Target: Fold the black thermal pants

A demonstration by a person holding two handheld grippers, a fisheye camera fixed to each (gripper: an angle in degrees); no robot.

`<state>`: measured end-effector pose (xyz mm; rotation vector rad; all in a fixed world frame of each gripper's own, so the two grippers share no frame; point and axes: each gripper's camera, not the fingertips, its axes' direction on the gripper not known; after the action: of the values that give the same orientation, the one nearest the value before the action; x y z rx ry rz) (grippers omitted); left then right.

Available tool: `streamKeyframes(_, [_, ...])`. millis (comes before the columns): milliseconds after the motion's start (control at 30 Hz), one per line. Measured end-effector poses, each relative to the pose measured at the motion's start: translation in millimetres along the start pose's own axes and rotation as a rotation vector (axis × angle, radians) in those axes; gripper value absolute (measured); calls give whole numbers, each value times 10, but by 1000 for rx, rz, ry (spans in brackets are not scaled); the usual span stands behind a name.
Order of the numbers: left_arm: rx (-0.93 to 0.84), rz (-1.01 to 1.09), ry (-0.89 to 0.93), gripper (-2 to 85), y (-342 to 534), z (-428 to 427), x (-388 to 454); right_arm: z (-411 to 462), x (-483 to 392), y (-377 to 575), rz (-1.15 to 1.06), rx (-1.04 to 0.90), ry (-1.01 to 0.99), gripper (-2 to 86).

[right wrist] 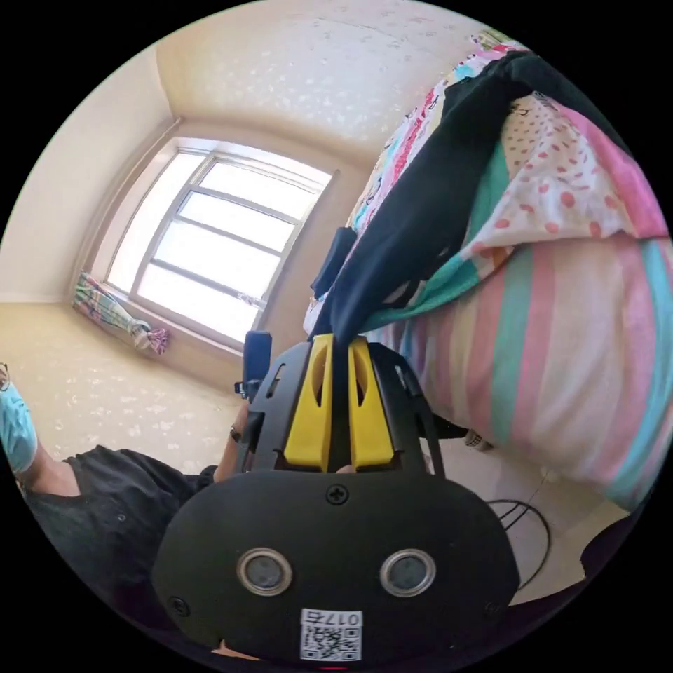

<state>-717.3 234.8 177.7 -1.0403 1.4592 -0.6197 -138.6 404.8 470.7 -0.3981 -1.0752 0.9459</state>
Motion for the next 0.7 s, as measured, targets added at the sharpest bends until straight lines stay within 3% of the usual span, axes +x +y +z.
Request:
streamKeyframes(67, [-11, 45, 47, 24, 32, -76, 80, -226, -247, 32, -32, -50, 151, 40])
streamKeyframes(133, [-47, 38, -39, 5, 65, -128, 111, -190, -307, 148, -51, -235, 568, 40])
streamKeyframes(200, [-47, -46, -217, 9, 92, -186, 23, -60, -107, 307, -25, -328, 692, 45])
streamKeyframes(300, [37, -66, -131, 94, 56, -102, -67, -153, 17, 460, 37, -245, 503, 66])
streamKeyframes(400, [97, -55, -136, 138, -40, 189, -104, -233, -64, 447, -13, -248, 474, 86])
streamKeyframes(567, [-45, -72, -262, 84, -228, 908, -274, -503, -218, 551, -71, -124, 410, 89])
streamKeyframes(700, [-47, -28, -203, 38, -147, 652, -127, -593, -337, 691, -105, -57, 402, 88])
